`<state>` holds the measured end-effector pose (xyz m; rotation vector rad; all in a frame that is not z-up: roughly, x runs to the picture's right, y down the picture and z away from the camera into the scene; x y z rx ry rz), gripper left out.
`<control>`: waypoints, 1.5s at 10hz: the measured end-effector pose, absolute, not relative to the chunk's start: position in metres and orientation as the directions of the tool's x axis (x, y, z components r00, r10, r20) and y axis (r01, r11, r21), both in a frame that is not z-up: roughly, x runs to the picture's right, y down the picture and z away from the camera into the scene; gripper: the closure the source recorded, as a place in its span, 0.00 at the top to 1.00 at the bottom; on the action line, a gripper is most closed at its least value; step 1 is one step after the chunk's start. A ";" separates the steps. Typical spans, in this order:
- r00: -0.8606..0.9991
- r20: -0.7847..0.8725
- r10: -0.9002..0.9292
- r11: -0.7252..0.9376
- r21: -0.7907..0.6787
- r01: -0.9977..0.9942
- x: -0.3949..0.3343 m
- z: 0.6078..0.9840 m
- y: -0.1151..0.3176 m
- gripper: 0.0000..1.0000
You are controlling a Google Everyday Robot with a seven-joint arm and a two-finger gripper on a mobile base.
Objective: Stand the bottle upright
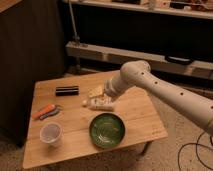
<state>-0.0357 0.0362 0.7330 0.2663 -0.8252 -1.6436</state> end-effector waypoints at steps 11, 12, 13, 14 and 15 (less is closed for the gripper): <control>-0.699 -0.223 -0.680 -0.647 0.630 0.428 -0.084 0.749 0.012 0.80; -0.741 -0.276 -0.612 -0.711 0.601 0.364 -0.092 0.752 0.010 0.80; -0.762 -0.303 -0.572 -0.745 0.581 0.328 -0.093 0.754 0.009 0.80; -0.773 -0.318 -0.548 -0.763 0.570 0.306 -0.093 0.755 0.008 0.80; -0.793 -0.304 -0.529 -0.771 0.563 0.298 -0.093 0.755 0.010 0.80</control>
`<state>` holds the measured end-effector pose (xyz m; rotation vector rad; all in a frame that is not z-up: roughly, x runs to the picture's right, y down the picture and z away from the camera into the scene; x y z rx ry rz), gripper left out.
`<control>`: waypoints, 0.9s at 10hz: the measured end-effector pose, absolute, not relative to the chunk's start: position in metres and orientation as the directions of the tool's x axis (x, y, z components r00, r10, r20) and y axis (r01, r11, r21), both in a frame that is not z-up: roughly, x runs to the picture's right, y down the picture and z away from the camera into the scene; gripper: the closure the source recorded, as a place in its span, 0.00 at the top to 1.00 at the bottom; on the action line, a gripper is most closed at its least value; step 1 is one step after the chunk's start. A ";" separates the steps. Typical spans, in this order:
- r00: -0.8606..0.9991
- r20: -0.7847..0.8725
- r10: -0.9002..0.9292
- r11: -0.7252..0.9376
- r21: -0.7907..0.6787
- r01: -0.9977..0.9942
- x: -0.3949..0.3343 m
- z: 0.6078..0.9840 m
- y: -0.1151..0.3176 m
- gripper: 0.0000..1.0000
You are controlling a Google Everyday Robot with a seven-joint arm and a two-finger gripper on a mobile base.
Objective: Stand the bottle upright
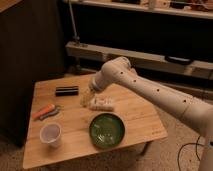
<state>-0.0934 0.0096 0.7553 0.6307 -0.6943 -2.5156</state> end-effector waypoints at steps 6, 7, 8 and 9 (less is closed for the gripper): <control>-0.991 0.073 -0.115 -0.838 0.529 0.136 -0.071 0.803 0.023 0.80; -0.992 0.078 -0.103 -0.835 0.535 0.128 -0.067 0.810 0.025 0.80; -0.992 0.060 -0.107 -0.831 0.543 0.122 -0.061 0.822 0.030 0.80; -0.992 0.054 -0.112 -0.828 0.546 0.123 -0.058 0.831 0.035 0.80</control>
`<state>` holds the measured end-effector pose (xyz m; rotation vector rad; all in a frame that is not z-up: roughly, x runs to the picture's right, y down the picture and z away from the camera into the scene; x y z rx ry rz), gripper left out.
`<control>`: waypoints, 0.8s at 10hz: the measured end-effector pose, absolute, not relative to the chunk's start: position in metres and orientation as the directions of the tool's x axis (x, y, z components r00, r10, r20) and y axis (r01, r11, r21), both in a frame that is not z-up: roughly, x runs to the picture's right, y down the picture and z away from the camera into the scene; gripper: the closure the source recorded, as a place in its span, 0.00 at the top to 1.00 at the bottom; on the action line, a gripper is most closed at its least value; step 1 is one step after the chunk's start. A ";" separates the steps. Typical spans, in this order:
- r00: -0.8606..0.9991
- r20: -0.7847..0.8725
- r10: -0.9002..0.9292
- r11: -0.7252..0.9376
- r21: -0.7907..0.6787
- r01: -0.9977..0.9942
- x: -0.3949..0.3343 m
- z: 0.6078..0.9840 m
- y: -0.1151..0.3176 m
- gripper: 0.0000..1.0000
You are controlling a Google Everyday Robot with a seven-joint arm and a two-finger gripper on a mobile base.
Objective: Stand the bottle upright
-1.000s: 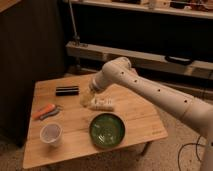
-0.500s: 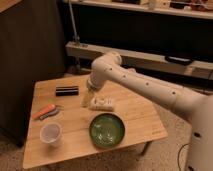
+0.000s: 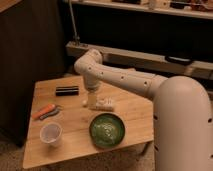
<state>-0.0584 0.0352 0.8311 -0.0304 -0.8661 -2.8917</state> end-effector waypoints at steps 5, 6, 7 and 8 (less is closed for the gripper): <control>-0.985 0.145 -0.096 -0.829 0.536 0.159 -0.054 0.875 0.054 0.80; -0.981 0.175 -0.084 -0.833 0.529 0.165 -0.052 0.882 0.054 0.80; -0.977 0.198 -0.074 -0.836 0.522 0.169 -0.051 0.887 0.052 0.80; -0.974 0.219 -0.061 -0.839 0.518 0.169 -0.050 0.892 0.050 0.80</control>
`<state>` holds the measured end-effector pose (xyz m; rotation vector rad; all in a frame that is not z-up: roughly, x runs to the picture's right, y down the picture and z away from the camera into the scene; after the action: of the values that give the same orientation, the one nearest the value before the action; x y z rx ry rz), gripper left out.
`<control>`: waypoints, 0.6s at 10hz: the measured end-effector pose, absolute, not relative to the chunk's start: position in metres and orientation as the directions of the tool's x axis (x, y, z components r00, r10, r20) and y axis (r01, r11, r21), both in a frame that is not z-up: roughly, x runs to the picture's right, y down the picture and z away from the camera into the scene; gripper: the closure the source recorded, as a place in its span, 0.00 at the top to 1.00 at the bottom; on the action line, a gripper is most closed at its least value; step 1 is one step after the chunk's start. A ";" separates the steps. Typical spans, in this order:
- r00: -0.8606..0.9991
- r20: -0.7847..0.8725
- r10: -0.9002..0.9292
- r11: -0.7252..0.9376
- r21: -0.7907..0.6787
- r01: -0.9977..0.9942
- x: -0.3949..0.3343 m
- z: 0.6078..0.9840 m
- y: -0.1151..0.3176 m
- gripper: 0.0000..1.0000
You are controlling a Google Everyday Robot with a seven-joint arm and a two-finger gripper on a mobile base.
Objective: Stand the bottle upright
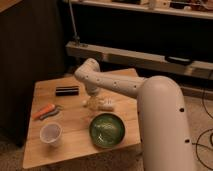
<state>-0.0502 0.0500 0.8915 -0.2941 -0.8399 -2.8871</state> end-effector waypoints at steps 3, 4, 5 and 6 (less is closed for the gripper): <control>-0.972 0.237 -0.008 -0.831 0.538 0.138 -0.049 0.907 0.048 0.80; -0.972 0.233 0.011 -0.824 0.553 0.123 -0.049 0.913 0.050 0.80; -0.973 0.232 0.019 -0.819 0.561 0.118 -0.046 0.917 0.053 0.80; -0.973 0.231 0.023 -0.815 0.568 0.116 -0.043 0.920 0.055 0.80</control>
<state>-0.0426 0.0546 0.9199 -0.3536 -0.9379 -2.9257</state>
